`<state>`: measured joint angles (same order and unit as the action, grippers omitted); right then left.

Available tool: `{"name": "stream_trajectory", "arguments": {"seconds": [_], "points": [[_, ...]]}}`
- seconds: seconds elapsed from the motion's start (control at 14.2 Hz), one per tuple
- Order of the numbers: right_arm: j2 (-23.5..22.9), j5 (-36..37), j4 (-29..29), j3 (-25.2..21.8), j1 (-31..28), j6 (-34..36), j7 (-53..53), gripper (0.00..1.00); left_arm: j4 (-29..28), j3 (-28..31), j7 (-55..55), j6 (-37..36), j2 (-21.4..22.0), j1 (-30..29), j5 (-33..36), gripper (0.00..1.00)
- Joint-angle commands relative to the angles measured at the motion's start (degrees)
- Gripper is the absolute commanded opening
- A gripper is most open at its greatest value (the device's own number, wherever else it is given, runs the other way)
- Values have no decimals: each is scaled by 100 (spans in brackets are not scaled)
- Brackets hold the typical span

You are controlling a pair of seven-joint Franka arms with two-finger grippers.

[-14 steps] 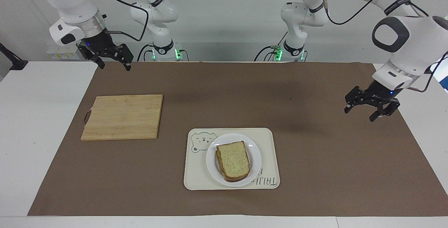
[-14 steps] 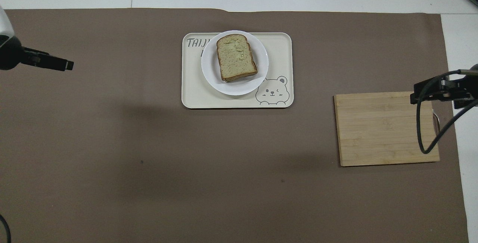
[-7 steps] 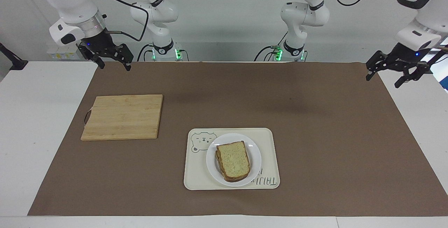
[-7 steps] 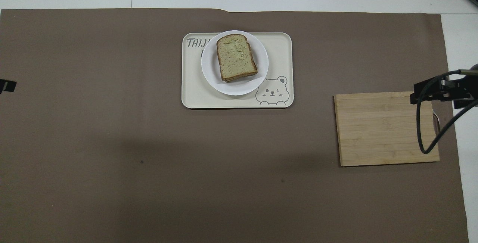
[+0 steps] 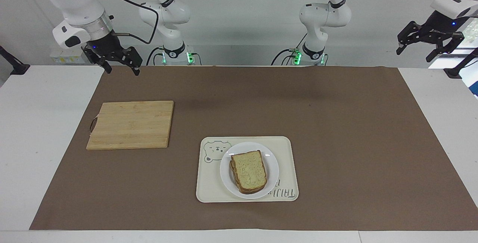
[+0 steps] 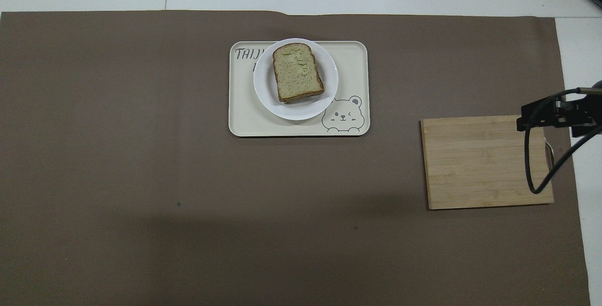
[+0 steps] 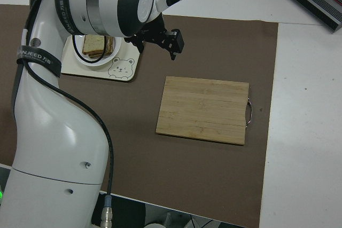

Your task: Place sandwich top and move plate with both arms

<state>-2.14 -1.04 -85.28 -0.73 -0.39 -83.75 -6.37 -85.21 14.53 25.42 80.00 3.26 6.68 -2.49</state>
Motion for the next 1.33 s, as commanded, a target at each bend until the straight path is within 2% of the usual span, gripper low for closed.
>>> {"name": "stream_trajectory", "arguments": {"seconds": [0.0,0.14,0.49,1.26], "points": [[47,-107,-15,12,-67,51,-57,100,31,-668,-519,-222,-27,-640,109,100],[47,-116,-15,21,-67,51,-57,100,329,-907,-555,-266,-123,-712,144,100],[47,-116,-15,21,-67,51,-66,100,383,-925,-977,-178,-238,-651,117,100],[47,-107,-14,3,-76,42,-66,100,339,-1039,-1636,-143,-167,-580,179,100]]}}
